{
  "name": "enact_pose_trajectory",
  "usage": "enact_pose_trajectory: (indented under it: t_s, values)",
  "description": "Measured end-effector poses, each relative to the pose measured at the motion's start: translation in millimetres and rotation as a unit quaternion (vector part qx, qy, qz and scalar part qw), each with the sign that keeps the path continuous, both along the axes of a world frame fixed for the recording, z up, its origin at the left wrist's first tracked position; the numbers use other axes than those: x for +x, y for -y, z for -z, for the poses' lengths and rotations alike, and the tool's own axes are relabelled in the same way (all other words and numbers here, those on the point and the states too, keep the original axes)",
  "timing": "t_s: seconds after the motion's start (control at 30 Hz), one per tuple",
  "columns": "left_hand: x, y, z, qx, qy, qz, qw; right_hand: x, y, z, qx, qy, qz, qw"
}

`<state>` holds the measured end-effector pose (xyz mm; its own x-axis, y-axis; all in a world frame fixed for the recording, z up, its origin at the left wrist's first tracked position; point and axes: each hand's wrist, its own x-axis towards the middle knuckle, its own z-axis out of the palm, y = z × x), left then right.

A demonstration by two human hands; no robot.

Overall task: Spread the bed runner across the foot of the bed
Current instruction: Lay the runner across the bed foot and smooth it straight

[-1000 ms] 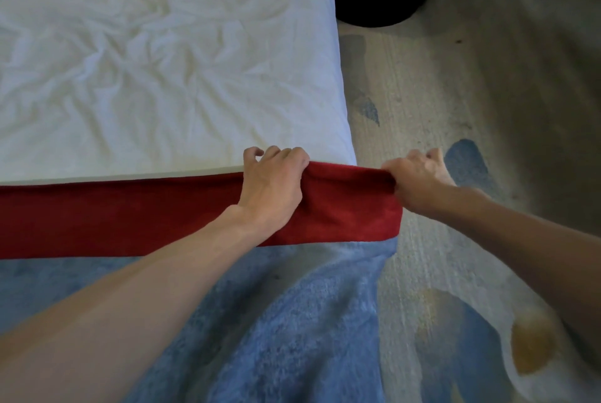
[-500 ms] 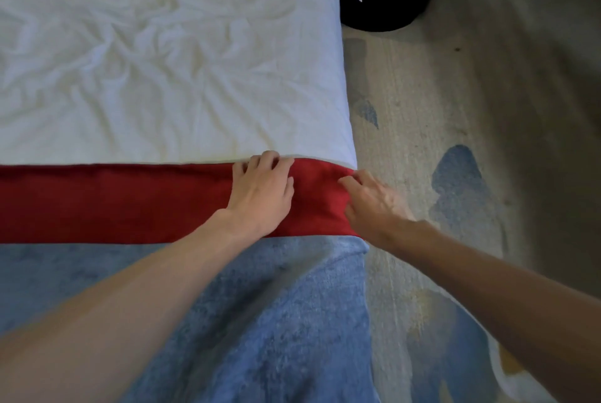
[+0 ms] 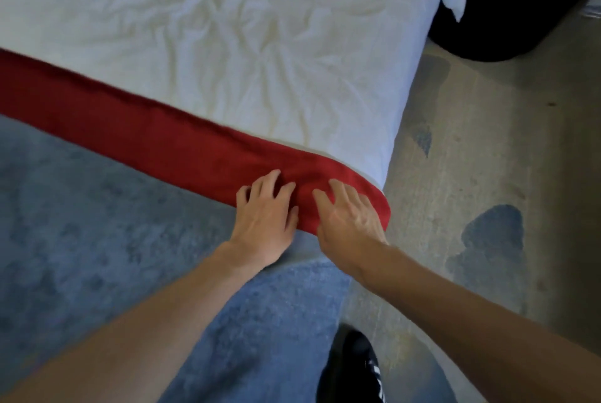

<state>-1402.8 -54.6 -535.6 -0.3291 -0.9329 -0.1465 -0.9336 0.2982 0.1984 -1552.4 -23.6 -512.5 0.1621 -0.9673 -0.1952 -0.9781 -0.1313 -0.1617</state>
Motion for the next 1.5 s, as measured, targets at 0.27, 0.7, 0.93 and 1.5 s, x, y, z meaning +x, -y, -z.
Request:
enact_pose_trajectory:
  t_s: [0.27,0.7,0.93,1.5]
  values:
    - [-2.2,-45.4,-6.6,-0.014,-0.019,-0.176,0.984,-1.8,-22.3,8.3,0.014,0.031,-0.168,0.985]
    - [41.3,-179.1,-21.3,-0.021,0.012,-0.37,0.929,67.7,-79.7,-2.5,-0.005,0.04,-0.396,0.917]
    - [19.3,-267.3,-25.7,0.024,-0.004,-0.512,0.858,54.5,-132.7,-4.4,0.044,-0.001,-0.51,0.859]
    - [-10.8,-306.1,-15.6,-0.017,-0.057,-0.696,0.715,57.5,-167.6,16.7,0.085,-0.032,-0.449,0.889]
